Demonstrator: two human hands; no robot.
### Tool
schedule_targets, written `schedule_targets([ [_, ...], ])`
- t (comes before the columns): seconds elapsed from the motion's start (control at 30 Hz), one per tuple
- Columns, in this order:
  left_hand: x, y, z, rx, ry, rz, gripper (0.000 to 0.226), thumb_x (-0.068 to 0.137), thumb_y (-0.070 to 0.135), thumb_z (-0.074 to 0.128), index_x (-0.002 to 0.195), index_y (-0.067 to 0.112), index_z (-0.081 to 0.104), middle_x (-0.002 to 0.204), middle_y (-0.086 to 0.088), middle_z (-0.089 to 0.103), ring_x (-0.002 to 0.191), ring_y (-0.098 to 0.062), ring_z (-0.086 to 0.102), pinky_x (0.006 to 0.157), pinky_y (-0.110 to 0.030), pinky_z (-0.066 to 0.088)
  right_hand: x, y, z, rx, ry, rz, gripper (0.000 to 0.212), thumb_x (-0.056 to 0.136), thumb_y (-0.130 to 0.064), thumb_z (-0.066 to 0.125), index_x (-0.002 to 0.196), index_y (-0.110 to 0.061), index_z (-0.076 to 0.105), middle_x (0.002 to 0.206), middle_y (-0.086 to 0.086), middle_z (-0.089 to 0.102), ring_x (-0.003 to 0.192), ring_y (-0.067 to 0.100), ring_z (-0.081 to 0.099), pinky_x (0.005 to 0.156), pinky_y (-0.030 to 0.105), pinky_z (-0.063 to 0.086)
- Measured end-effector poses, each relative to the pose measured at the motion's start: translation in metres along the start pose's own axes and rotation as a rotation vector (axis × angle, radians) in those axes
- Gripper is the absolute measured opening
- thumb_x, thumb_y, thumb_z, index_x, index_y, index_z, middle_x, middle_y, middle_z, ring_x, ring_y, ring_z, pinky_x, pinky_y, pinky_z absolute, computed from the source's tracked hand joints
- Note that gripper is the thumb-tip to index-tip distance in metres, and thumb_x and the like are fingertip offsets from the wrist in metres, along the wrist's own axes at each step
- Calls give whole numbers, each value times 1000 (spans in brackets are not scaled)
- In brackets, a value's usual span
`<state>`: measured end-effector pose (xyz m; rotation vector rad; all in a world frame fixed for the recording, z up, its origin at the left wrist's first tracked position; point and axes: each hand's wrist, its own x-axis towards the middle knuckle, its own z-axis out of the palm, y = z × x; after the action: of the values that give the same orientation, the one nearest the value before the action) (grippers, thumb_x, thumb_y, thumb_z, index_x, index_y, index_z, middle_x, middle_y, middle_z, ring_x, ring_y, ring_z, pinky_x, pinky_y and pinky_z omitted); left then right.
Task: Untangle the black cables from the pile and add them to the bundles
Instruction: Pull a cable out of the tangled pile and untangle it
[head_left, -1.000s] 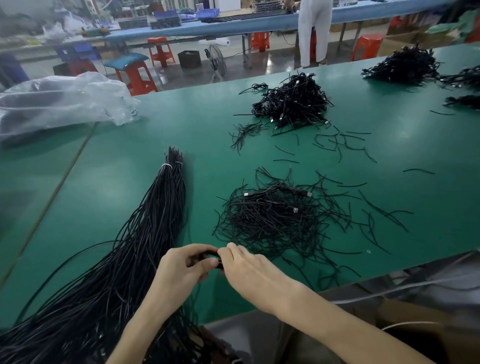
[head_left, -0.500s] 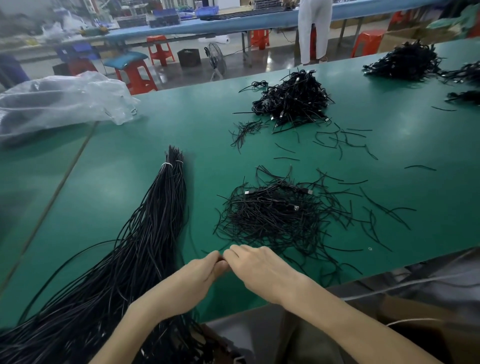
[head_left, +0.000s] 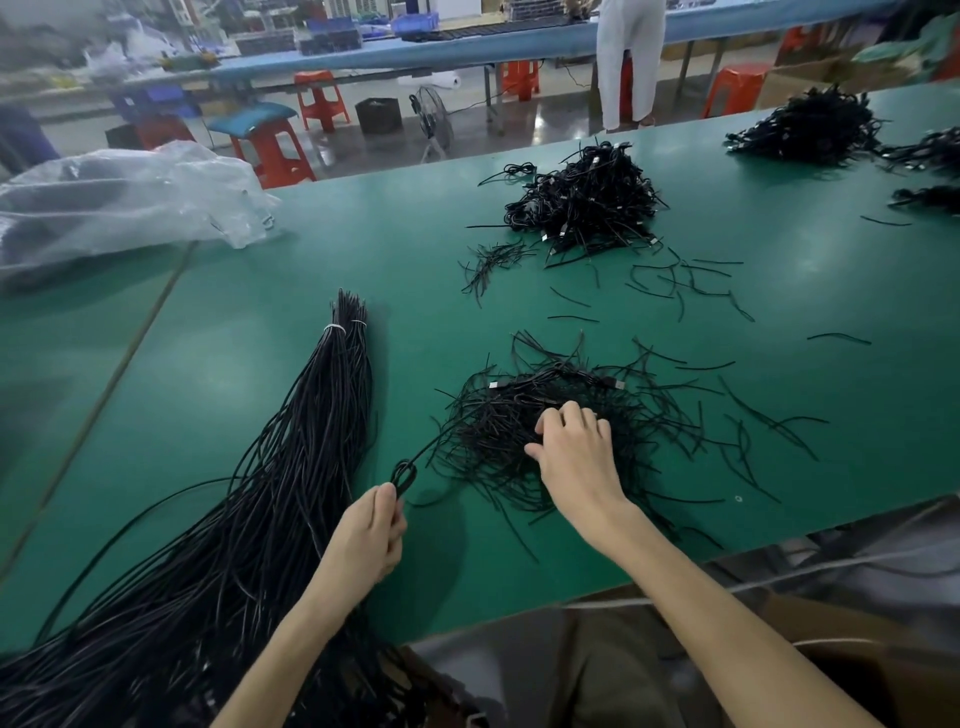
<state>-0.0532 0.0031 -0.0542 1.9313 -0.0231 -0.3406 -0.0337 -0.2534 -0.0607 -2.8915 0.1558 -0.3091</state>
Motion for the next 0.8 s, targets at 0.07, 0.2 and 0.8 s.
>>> schedule_targets([
  [0.07, -1, -3, -2, 4, 22, 5, 40, 114, 25, 27, 81, 8, 42, 60, 2, 36, 42, -16, 27, 43, -33, 24, 3, 0, 2, 14, 38, -11, 16, 106, -32, 54, 114, -21, 61, 115, -1, 59, 111, 21, 49, 98, 35, 34],
  [0.2, 0, -5, -5, -15, 30, 6, 40, 114, 26, 27, 84, 6, 44, 60, 4, 40, 42, -16, 31, 43, -31, 29, 5, 4, 1, 59, 17, -7, 8, 105, -30, 57, 106, -23, 62, 109, -5, 62, 109, 19, 52, 97, 33, 34],
  [0.8, -1, 26, 12, -133, 10, -54, 36, 113, 26, 28, 83, 11, 41, 59, 3, 34, 43, -17, 26, 44, -28, 23, -18, -40, -52, 1317, 194, 78, 2, 101, -19, 64, 98, -18, 64, 83, -2, 68, 73, 12, 62, 67, 22, 48],
])
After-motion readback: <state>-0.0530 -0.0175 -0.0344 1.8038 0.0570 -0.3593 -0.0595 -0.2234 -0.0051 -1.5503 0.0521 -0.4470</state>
